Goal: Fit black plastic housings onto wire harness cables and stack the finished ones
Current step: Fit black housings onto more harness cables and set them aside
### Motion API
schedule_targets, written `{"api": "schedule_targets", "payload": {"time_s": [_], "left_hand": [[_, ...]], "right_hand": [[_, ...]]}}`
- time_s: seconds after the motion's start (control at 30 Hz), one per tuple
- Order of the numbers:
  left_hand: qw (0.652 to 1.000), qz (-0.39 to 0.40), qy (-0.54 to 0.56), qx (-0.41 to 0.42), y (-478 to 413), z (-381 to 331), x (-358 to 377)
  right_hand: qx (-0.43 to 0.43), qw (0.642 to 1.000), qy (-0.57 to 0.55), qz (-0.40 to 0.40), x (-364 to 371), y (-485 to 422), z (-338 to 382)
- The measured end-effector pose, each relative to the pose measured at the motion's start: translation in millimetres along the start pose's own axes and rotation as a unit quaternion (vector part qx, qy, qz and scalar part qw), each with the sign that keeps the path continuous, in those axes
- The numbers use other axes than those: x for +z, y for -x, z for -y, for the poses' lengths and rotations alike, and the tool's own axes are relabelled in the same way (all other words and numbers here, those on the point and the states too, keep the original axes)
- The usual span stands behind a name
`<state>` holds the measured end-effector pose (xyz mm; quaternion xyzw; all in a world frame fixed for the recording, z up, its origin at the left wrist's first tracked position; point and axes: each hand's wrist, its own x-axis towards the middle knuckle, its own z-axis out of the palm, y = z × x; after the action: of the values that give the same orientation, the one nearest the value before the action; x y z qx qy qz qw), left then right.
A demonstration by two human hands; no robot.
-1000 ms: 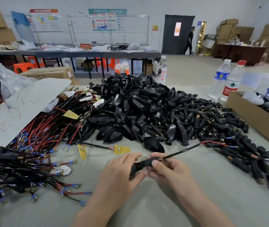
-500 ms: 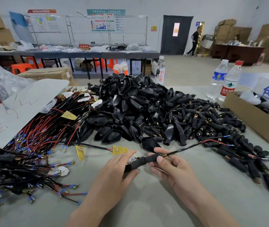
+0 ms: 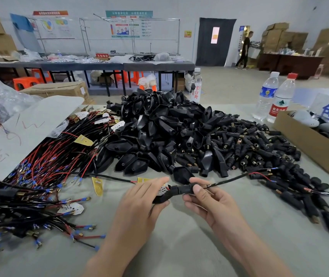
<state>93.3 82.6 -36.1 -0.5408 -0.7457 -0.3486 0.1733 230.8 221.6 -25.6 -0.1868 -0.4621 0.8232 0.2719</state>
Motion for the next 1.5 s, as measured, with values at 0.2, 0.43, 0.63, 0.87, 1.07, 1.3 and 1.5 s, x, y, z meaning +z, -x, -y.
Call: {"api": "schedule_targets", "payload": {"time_s": [0.2,0.43,0.63,0.87,1.07,1.3,1.5], "left_hand": [[0.999,-0.016,-0.022,0.028,0.2,1.0,5.9],[0.998,-0.028,-0.022,0.057,0.4,-0.1,9.9],[0.996,-0.031,-0.031,0.076,-1.0,-4.7,10.3],[0.998,-0.018,-0.016,0.060,-0.7,-8.5,10.2],[0.999,-0.025,0.008,0.035,1.1,-9.4,9.2],[0.987,0.062,0.128,-0.072,5.9,-12.5,7.3],[0.968,0.115,0.186,-0.122,8.3,-12.7,9.0]], "right_hand": [[-0.009,0.998,0.036,-0.049,0.2,-1.7,-0.1],[-0.009,0.994,0.077,-0.080,2.8,-2.3,-0.8],[-0.017,0.990,0.093,-0.105,5.0,-3.3,-2.9],[-0.047,0.987,0.097,-0.120,3.3,-2.8,-3.5],[-0.070,0.983,0.124,-0.117,3.7,-1.9,-2.4],[-0.130,0.962,0.206,-0.121,3.1,3.9,0.6],[-0.164,0.935,0.288,-0.128,-0.8,5.5,-3.8]]}}
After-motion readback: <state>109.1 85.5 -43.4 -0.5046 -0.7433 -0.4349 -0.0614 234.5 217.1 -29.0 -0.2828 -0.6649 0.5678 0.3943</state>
